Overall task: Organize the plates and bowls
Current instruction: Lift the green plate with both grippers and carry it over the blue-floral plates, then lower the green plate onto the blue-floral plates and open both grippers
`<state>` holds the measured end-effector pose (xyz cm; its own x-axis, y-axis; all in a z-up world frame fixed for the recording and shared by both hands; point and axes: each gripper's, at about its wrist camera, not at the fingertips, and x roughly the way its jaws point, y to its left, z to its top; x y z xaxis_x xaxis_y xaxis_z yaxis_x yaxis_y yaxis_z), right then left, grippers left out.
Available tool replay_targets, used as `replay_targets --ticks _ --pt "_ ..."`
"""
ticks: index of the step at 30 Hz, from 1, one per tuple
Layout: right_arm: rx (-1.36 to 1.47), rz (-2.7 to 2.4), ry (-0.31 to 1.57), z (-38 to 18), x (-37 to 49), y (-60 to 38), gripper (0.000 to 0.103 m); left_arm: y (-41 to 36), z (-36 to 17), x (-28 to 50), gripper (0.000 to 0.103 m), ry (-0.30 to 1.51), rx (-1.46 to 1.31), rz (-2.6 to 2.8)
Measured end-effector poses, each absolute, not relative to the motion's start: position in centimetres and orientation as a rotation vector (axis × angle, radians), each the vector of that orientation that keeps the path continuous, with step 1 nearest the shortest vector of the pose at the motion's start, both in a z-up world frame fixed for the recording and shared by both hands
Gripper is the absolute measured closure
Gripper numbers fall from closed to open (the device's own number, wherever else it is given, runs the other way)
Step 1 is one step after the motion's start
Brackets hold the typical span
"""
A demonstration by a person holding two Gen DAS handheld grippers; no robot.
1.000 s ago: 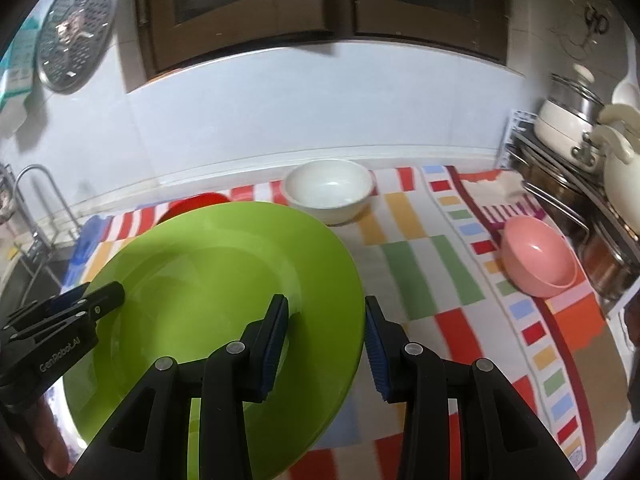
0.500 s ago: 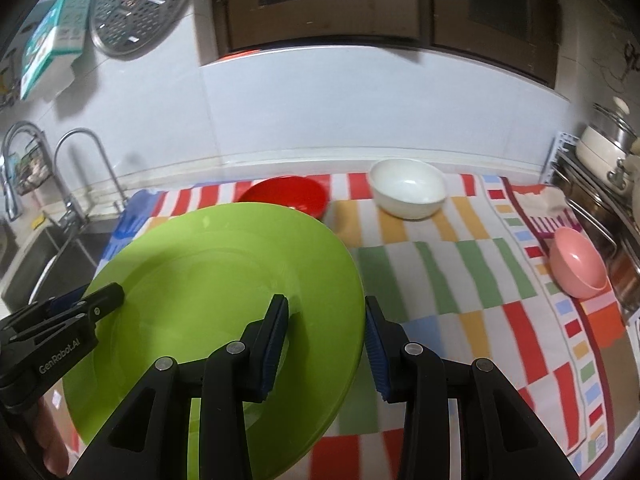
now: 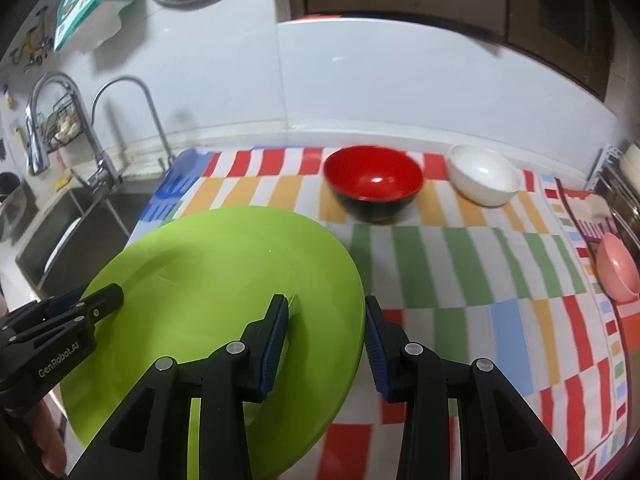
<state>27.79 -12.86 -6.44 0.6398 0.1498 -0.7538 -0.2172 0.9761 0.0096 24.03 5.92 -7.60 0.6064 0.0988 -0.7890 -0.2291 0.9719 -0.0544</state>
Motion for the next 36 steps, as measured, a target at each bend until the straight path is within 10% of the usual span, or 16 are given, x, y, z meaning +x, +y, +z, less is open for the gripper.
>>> replay_targets --ticks 36 --pt "-0.108 0.205 1.063 -12.3 27.0 -8.5 0.064 9.5 -13.6 23.9 0.063 1.091 -0.153 0.199"
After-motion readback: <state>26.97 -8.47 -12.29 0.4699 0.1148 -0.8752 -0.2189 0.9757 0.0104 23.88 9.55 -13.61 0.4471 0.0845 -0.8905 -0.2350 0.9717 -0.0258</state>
